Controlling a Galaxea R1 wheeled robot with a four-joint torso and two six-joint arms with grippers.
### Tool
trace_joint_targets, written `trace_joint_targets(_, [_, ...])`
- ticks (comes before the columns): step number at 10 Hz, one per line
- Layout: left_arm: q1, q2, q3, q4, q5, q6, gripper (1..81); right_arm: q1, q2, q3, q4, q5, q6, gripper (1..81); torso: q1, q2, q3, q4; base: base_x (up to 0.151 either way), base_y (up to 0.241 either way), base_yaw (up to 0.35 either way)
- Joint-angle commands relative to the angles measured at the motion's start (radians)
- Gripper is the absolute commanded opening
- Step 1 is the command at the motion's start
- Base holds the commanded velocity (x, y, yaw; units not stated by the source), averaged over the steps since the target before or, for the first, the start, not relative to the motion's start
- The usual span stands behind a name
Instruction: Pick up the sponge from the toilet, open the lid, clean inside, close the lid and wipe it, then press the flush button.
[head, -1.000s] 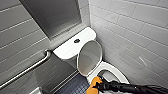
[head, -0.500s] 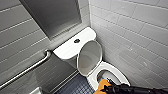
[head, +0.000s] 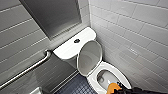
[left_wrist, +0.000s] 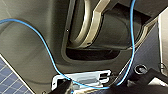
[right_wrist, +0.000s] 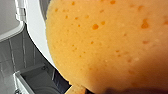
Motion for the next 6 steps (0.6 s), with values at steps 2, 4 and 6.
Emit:
trace_joint_targets(2, [0.041, -0.01, 0.01, 0.009, 0.089, 0.0, 81.1, 0.046, -0.113, 0.127, -0.009, -0.031, 0.002, 1.0, 0.0, 0.0, 0.0, 0.0, 0.0, 0.0, 0.0])
trace_joint_targets(4, [0.039, -0.01, 0.013, 0.009, 0.089, 0.0, 81.1, 0.044, -0.15, 0.164, -0.01, -0.031, 0.003, 1.0, 0.0, 0.0, 0.0, 0.0, 0.0, 0.0, 0.0])
trace_joint_targets(6, [0.039, -0.01, 0.013, 0.009, 0.089, 0.0, 81.1, 0.097, -0.178, 0.222, -0.008, -0.029, 0.014, 1.0, 0.0, 0.0, 0.0, 0.0, 0.0, 0.0, 0.0])
